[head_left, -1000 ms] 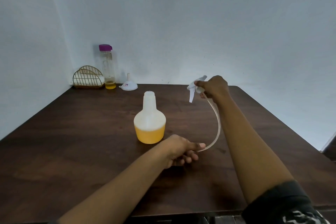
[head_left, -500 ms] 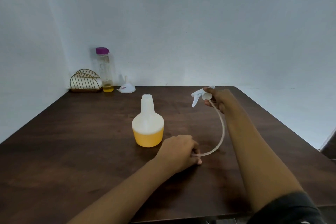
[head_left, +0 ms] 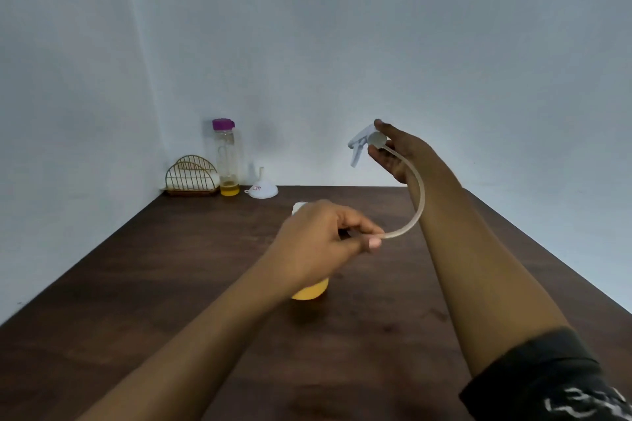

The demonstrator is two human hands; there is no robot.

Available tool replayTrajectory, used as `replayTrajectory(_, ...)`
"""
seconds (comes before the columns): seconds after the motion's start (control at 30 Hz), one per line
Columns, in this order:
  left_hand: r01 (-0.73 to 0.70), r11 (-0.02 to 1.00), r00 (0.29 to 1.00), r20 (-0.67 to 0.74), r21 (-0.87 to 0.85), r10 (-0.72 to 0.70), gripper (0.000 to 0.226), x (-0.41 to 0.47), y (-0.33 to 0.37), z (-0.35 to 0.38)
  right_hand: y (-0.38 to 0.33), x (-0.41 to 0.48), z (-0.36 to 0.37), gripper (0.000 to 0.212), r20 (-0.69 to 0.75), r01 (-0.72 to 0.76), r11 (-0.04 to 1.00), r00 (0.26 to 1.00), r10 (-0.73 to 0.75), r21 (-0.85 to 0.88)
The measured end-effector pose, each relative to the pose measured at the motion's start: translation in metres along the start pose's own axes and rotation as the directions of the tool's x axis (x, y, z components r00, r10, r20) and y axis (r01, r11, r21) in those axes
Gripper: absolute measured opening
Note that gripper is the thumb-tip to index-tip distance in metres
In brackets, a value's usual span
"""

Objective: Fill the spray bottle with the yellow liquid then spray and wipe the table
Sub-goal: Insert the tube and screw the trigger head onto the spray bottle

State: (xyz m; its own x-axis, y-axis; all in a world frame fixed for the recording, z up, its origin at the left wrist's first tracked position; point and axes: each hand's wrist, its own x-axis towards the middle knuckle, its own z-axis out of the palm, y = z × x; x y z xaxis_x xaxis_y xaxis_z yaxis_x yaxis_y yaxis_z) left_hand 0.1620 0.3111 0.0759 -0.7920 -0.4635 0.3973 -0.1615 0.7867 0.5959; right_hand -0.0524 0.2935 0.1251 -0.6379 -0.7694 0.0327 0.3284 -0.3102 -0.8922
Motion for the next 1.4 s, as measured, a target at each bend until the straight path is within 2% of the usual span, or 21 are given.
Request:
replayTrajectory(0.1, -0.029, 0.996, 0.999, -0.027, 0.09, 0.031, 0.013, 0.012, 0.001, -0.032, -0.014, 0.003, 0.021, 0.018, 0.026, 0.004, 0.999, 1.0, -0.005, 0.038)
replayTrajectory(0.17, -0.07, 0.994, 0.997, 0.043, 0.086, 0.066, 0.013, 0.02, -0.001, -0.051, -0.023, 0.007, 0.031, 0.022, 0.045, -0.015, 0.998, 0.999, 0.013, 0.054)
replayTrajectory(0.2, -0.073, 0.997, 0.995, 0.069, 0.013, 0.072, 0.014, 0.023, -0.005, -0.06, -0.027, 0.01, 0.036, 0.024, 0.048, -0.043, 0.997, 0.998, 0.04, 0.067)
replayTrajectory(0.27, -0.019, 0.968, 0.998, 0.059, -0.251, 0.035, 0.014, 0.027, -0.015, -0.072, -0.028, 0.015, 0.041, 0.026, 0.052, -0.132, 0.982, 0.991, 0.126, 0.135)
replayTrajectory(0.37, 0.061, 0.785, 0.995, -0.022, -0.617, -0.095, 0.016, 0.029, -0.037, -0.074, -0.017, 0.018, 0.04, 0.029, 0.093, -0.261, 0.932, 0.965, 0.245, 0.251)
replayTrajectory(0.47, 0.039, 0.675, 0.975, -0.121, -0.737, -0.188, 0.018, 0.028, -0.057, -0.059, 0.0, 0.013, 0.028, 0.034, 0.149, -0.355, 0.851, 0.935, 0.322, 0.386)
replayTrajectory(0.53, -0.015, 0.691, 0.952, -0.222, -0.723, -0.211, 0.018, 0.028, -0.065, -0.048, 0.009, 0.01, 0.021, 0.038, 0.132, -0.316, 0.808, 0.948, 0.29, 0.497)
replayTrajectory(0.6, -0.047, 0.737, 0.932, -0.295, -0.675, -0.211, 0.021, 0.029, -0.069, -0.04, 0.016, 0.011, 0.018, 0.038, 0.059, -0.194, 0.814, 0.979, 0.194, 0.548)
replayTrajectory(0.7, -0.057, 0.758, 0.908, -0.349, -0.65, -0.231, 0.021, 0.032, -0.074, -0.035, 0.02, 0.012, 0.018, 0.046, -0.048, 0.01, 0.814, 0.999, 0.022, 0.581)
replayTrajectory(0.77, -0.061, 0.752, 0.901, -0.361, -0.657, -0.242, 0.022, 0.035, -0.078, -0.031, 0.014, 0.01, 0.019, 0.04, -0.128, 0.113, 0.809, 0.991, -0.048, 0.577)
replayTrajectory(0.87, -0.013, 0.783, 0.91, -0.333, -0.622, -0.249, 0.023, 0.039, -0.079, -0.027, 0.002, 0.002, 0.023, 0.018, -0.208, 0.189, 0.845, 0.974, -0.095, 0.501)
replayTrajectory(0.97, 0.038, 0.824, 0.928, -0.285, -0.566, -0.238, 0.02, 0.042, -0.083, -0.023, -0.005, -0.005, 0.029, 0.007, -0.207, 0.256, 0.881, 0.96, -0.186, 0.397)
replayTrajectory(1.17, 0.083, 0.829, 0.914, -0.289, -0.554, -0.284, 0.016, 0.032, -0.099, -0.012, -0.003, -0.007, 0.024, 0.016, -0.211, 0.36, 0.896, 0.927, -0.312, 0.259)
replayTrajectory(1.4, 0.086, 0.944, 0.917, -0.345, -0.319, -0.2, 0.017, 0.026, -0.107, -0.012, 0.01, -0.013, 0.012, 0.024, -0.21, 0.453, 0.888, 0.879, -0.428, 0.085)
